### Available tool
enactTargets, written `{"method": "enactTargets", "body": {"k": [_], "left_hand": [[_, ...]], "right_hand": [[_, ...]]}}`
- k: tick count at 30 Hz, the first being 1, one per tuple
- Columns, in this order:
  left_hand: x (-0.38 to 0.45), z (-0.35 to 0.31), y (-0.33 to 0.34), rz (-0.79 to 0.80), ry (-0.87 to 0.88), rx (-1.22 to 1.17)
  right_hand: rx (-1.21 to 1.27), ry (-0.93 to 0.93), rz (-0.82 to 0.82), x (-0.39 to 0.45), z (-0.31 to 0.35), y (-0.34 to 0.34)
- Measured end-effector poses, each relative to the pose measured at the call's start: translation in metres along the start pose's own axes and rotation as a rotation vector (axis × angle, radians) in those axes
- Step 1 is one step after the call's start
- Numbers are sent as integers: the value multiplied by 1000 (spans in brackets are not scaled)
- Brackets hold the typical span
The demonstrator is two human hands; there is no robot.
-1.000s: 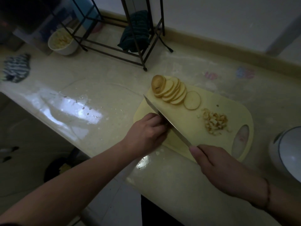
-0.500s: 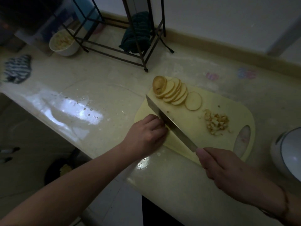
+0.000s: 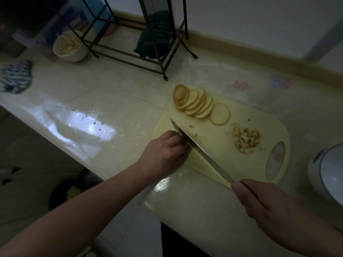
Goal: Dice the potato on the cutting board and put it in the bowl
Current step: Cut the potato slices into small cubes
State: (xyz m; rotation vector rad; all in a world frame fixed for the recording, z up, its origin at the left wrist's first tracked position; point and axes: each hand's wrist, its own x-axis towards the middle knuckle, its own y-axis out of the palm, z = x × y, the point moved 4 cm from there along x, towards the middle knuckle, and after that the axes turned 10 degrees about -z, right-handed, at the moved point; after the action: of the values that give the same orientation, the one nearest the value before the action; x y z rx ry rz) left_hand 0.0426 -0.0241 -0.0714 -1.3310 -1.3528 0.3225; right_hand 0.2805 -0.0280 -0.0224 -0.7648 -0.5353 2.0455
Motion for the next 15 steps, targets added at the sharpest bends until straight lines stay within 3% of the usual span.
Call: {"method": "enactTargets", "body": {"k": [15], "left_hand": [[2,3,1,39,35,-14]], "right_hand": [[15,14,-4,32,11,17]]}}
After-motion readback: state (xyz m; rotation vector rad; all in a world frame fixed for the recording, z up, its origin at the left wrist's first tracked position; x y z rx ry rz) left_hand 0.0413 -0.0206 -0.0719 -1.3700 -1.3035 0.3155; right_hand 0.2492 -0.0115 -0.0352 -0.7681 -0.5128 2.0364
